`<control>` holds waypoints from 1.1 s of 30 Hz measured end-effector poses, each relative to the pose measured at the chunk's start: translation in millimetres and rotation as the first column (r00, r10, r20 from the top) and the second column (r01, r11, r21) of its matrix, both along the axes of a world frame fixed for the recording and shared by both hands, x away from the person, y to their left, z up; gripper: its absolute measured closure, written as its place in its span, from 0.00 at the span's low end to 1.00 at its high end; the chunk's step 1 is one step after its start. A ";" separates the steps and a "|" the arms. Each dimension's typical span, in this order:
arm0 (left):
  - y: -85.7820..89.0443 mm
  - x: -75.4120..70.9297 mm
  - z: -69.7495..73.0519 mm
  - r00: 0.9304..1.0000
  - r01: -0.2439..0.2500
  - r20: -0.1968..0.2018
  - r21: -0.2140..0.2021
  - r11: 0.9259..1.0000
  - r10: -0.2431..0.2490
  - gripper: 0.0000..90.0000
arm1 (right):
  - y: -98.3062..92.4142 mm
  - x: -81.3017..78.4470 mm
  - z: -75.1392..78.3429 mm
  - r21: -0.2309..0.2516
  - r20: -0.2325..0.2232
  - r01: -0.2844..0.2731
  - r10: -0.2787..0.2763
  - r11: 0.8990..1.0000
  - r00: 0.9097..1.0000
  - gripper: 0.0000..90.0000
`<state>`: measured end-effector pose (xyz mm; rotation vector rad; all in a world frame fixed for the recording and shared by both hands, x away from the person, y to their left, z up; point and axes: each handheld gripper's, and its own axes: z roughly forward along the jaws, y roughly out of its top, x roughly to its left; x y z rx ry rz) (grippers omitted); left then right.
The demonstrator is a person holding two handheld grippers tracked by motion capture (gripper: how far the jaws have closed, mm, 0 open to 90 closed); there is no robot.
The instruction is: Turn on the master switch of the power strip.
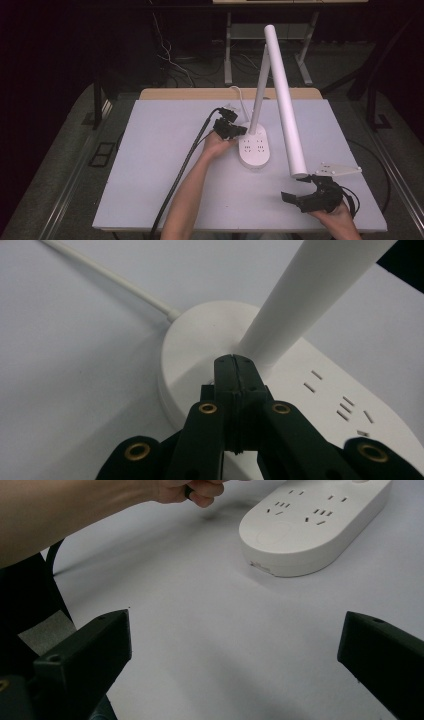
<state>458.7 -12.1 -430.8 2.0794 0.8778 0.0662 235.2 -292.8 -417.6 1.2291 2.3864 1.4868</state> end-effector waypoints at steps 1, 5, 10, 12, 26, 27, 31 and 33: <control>1.3 0.6 -0.4 1.000 0.006 -0.005 -0.013 1.000 -0.006 1.00 | -0.2 0.1 -0.1 0.000 0.002 0.002 -0.002 1.000 1.000 0.00; 3.3 1.1 0.8 1.000 -0.005 -0.008 -0.030 1.000 0.004 1.00 | -0.6 0.6 -0.4 0.001 0.000 0.005 -0.005 1.000 1.000 0.00; 9.3 1.7 7.9 1.000 -0.030 -0.005 -0.079 0.996 0.029 1.00 | -1.4 0.9 -0.4 0.003 0.000 0.008 -0.008 1.000 1.000 0.00; 11.6 0.7 12.9 0.999 -0.039 0.010 -0.079 0.996 0.040 1.00 | -1.9 1.0 -0.6 0.004 0.001 0.011 -0.011 1.000 1.000 0.00; 34.1 -13.1 41.2 0.994 -0.016 0.102 -0.093 0.996 0.025 0.91 | -4.6 2.1 -0.7 0.018 0.016 0.021 -0.021 1.000 1.000 0.00; 37.0 -14.9 43.1 0.994 -0.014 0.107 -0.092 0.996 0.024 0.90 | -4.7 2.3 -0.8 0.019 0.017 0.022 -0.022 1.000 1.000 0.00; 50.5 -21.7 51.0 0.992 0.006 0.124 -0.074 0.997 0.004 0.75 | -4.6 2.1 -0.2 0.016 0.013 0.020 -0.020 1.000 1.000 0.00; 53.9 -25.9 53.7 0.993 -0.005 0.115 -0.093 0.996 0.016 0.65 | -3.9 2.0 -0.2 0.016 0.009 0.023 -0.023 1.000 1.000 0.00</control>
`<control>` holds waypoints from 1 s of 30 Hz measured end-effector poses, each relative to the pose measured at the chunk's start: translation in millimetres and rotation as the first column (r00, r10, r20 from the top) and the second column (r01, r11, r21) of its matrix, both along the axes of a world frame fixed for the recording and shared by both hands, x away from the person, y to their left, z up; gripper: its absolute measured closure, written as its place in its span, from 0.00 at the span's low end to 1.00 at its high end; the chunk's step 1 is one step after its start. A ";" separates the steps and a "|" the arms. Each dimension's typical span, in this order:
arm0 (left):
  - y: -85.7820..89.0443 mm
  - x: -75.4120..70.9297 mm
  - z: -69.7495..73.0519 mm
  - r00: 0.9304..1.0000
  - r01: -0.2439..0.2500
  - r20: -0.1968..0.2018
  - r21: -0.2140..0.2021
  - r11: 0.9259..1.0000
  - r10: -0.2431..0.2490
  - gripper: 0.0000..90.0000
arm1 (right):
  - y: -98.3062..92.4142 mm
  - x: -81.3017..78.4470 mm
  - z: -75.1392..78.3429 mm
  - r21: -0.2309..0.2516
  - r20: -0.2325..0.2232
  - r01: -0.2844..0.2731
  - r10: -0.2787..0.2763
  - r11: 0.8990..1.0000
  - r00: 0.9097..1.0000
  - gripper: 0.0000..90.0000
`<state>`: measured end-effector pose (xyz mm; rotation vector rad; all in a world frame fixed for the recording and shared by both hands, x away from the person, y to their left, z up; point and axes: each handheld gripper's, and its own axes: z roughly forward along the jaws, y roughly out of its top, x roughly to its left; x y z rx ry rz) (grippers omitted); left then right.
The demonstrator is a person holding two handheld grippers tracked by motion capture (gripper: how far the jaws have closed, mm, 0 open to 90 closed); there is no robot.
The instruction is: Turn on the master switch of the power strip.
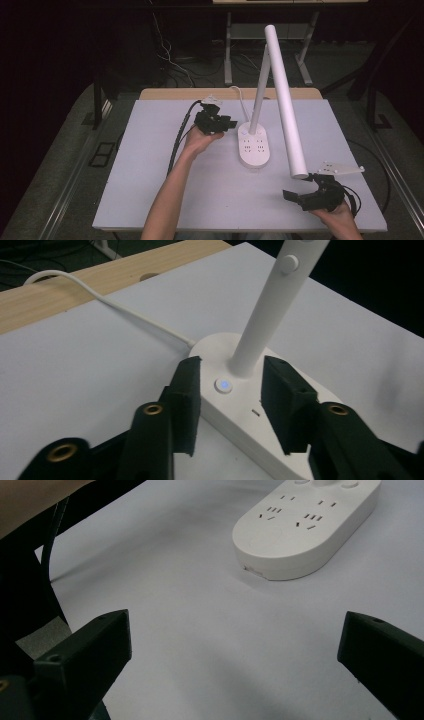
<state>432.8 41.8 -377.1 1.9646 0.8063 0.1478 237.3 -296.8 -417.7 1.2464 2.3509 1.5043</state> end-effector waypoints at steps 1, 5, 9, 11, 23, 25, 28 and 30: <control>2.7 -1.7 1.6 1.000 0.012 0.000 0.004 1.000 -0.012 0.62 | 0.2 0.1 0.0 0.000 -0.001 -0.002 0.002 1.000 1.000 0.00; 10.6 -8.7 7.8 0.999 0.049 -0.008 0.004 0.999 -0.049 0.46 | 0.5 0.3 -0.2 -0.002 0.001 -0.005 0.005 1.000 1.000 0.00; 16.7 -16.5 12.4 0.999 0.047 -0.021 -0.015 0.999 -0.047 0.30 | 0.3 0.3 -0.1 -0.001 -0.001 -0.005 0.005 1.000 1.000 0.00; 20.8 -19.6 13.3 0.998 0.057 -0.028 0.004 0.998 -0.057 0.23 | 0.3 0.5 -0.2 0.002 0.000 -0.004 0.004 1.000 1.000 0.00; 55.7 -41.7 17.1 0.998 0.033 -0.048 -0.019 0.999 -0.034 0.00 | 0.8 1.1 -0.3 -0.001 0.004 -0.005 0.005 1.000 1.000 0.00; 60.6 -45.7 17.7 0.998 0.027 -0.051 -0.030 0.999 -0.028 0.00 | 0.8 1.1 -0.3 0.000 0.003 -0.004 0.004 1.000 1.000 0.00; 67.8 -52.5 18.6 0.999 0.026 -0.045 -0.028 0.999 -0.027 0.00 | 0.7 1.3 -0.4 0.002 0.001 0.000 0.000 1.000 1.000 0.00; 72.2 -57.5 18.6 0.999 0.022 -0.045 -0.027 0.999 -0.023 0.00 | 0.6 1.3 -0.3 0.001 -0.001 0.001 -0.001 1.000 1.000 0.00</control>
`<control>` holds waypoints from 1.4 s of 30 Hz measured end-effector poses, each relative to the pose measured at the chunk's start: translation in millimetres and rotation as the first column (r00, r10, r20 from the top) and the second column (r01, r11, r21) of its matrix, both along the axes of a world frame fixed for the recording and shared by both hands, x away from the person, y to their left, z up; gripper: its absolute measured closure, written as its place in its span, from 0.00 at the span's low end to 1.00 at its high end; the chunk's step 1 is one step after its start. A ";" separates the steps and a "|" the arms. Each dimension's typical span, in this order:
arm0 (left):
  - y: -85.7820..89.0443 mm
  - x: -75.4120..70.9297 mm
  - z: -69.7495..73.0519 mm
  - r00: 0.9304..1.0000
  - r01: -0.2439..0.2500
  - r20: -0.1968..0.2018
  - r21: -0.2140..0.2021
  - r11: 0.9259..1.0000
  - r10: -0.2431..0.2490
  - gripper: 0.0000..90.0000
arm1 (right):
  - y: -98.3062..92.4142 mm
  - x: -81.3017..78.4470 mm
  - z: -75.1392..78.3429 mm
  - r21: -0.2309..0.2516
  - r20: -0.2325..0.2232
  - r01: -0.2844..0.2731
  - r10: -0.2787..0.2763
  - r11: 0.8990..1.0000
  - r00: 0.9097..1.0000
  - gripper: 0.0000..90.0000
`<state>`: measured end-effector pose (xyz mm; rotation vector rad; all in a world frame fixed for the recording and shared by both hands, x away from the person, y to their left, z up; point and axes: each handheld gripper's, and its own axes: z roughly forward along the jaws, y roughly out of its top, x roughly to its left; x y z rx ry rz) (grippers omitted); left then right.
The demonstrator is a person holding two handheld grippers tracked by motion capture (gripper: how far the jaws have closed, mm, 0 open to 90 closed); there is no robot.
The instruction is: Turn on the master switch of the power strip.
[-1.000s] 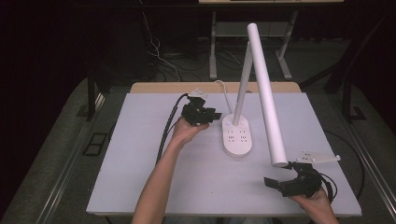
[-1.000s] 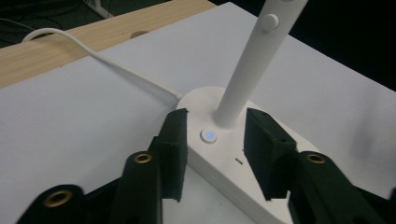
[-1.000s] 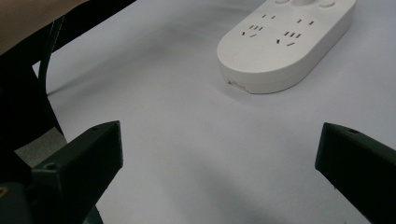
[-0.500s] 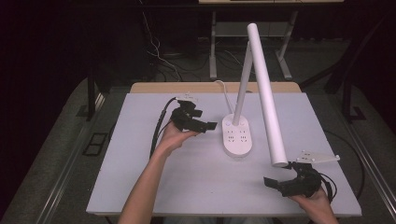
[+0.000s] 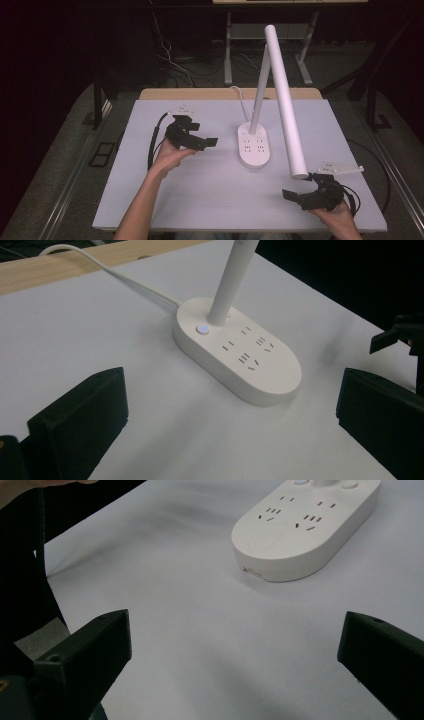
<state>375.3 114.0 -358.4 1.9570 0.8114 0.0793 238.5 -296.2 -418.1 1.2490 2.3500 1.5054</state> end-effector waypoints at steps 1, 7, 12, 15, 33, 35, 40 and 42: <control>2.2 -2.4 -0.4 1.000 -0.001 0.001 -0.001 1.000 0.001 0.00 | -0.1 0.0 0.0 0.000 0.000 0.000 0.000 1.000 1.000 0.00; 14.4 -16.7 -5.2 1.000 -0.015 0.003 -0.015 1.000 0.015 0.00 | 0.2 0.3 0.0 -0.001 0.002 0.000 0.000 1.000 1.000 0.00; 21.0 -30.2 -10.4 1.000 -0.022 0.003 -0.027 0.999 0.022 0.00 | 0.7 0.6 -0.1 -0.003 0.008 0.000 0.000 1.000 1.000 0.00; 25.3 -37.4 -14.5 1.000 -0.023 0.006 -0.031 0.999 0.023 0.00 | 0.8 0.8 -0.1 -0.009 0.009 -0.005 0.005 1.000 1.000 0.00; 46.0 -81.5 -39.6 0.999 -0.048 0.004 -0.064 0.997 0.048 0.00 | 2.8 0.5 -0.2 -0.013 0.003 -0.010 0.010 1.000 1.000 0.00; 49.4 -86.4 -43.8 0.999 -0.050 0.000 -0.060 0.997 0.050 0.00 | 2.9 0.7 -0.4 -0.014 0.003 -0.010 0.010 1.000 1.000 0.00; 56.8 -100.2 -52.9 0.997 -0.071 0.001 -0.078 0.994 0.071 0.00 | 3.4 0.5 -0.7 -0.018 -0.001 -0.014 0.013 1.000 1.000 0.00; 59.1 -105.2 -55.4 0.998 -0.069 0.001 -0.077 0.995 0.070 0.00 | 3.8 0.4 -0.8 -0.018 -0.005 -0.013 0.013 1.000 1.000 0.00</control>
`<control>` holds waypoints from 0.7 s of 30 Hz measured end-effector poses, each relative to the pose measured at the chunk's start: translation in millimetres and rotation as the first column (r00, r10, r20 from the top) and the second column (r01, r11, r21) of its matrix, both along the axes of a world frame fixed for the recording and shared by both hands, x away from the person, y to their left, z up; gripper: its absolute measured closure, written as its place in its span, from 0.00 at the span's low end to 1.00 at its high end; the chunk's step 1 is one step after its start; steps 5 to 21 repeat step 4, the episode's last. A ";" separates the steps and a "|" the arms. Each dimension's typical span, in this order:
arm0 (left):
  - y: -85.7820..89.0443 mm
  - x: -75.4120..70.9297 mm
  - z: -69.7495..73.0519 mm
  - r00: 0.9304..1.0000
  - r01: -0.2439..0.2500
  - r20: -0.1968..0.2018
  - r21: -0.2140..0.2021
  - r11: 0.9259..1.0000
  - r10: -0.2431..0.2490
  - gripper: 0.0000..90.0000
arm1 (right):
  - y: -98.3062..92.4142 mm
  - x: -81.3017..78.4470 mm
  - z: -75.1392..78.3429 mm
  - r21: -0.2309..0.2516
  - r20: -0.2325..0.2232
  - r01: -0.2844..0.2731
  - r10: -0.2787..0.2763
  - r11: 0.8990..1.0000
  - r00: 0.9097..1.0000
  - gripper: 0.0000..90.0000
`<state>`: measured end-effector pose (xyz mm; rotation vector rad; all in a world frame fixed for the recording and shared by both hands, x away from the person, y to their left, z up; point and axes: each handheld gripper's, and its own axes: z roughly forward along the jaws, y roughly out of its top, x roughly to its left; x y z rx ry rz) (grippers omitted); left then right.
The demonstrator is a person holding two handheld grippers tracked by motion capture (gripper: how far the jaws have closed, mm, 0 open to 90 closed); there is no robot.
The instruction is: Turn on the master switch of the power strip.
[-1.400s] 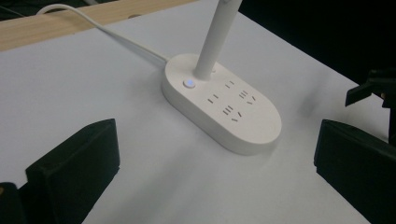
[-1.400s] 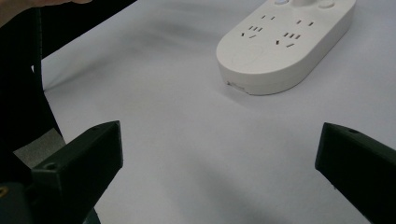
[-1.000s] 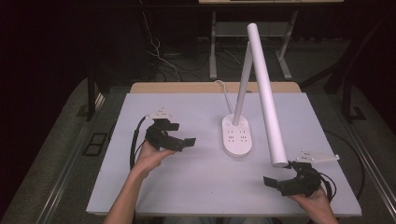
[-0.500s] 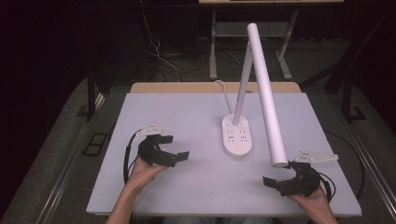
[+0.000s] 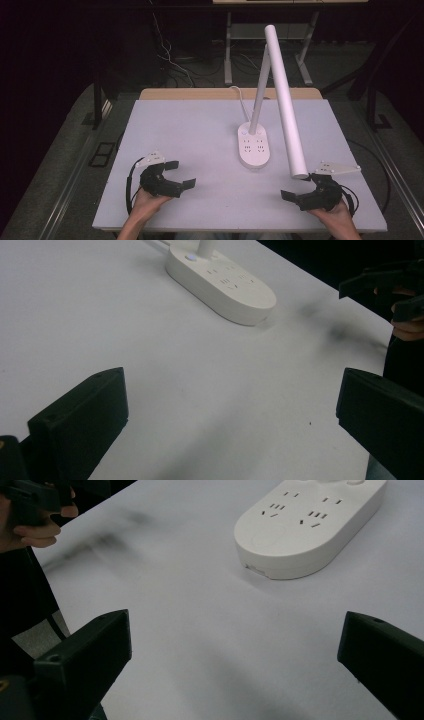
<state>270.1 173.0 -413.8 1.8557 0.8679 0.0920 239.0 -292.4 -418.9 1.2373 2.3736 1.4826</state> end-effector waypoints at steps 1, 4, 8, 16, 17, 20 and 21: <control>0.5 -2.4 -1.2 1.000 -0.001 0.001 -0.003 1.000 0.001 0.00 | 0.2 0.0 -0.1 -0.002 -0.001 -0.001 0.001 1.000 1.000 0.00; 0.9 -7.7 -3.5 1.000 0.003 0.005 -0.005 1.000 -0.002 0.00 | 0.4 0.4 -0.7 -0.003 0.000 -0.004 0.004 1.000 1.000 0.00; 0.9 -7.7 -3.5 1.000 0.003 0.005 -0.005 1.000 -0.002 0.00 | 0.4 0.4 -0.7 -0.003 0.000 -0.004 0.004 1.000 1.000 0.00; 0.9 -7.7 -3.5 1.000 0.003 0.005 -0.005 1.000 -0.002 0.00 | 0.4 0.4 -0.7 -0.003 0.000 -0.004 0.004 1.000 1.000 0.00; 0.9 -7.7 -3.5 1.000 0.003 0.005 -0.005 1.000 -0.002 0.00 | 0.4 0.4 -0.7 -0.003 0.000 -0.004 0.004 1.000 1.000 0.00; 0.9 -7.7 -3.5 1.000 0.003 0.005 -0.005 1.000 -0.002 0.00 | 0.4 0.4 -0.7 -0.003 0.000 -0.004 0.004 1.000 1.000 0.00; 0.9 -7.7 -3.5 1.000 0.003 0.005 -0.005 1.000 -0.002 0.00 | 0.4 0.4 -0.7 -0.003 0.000 -0.004 0.004 1.000 1.000 0.00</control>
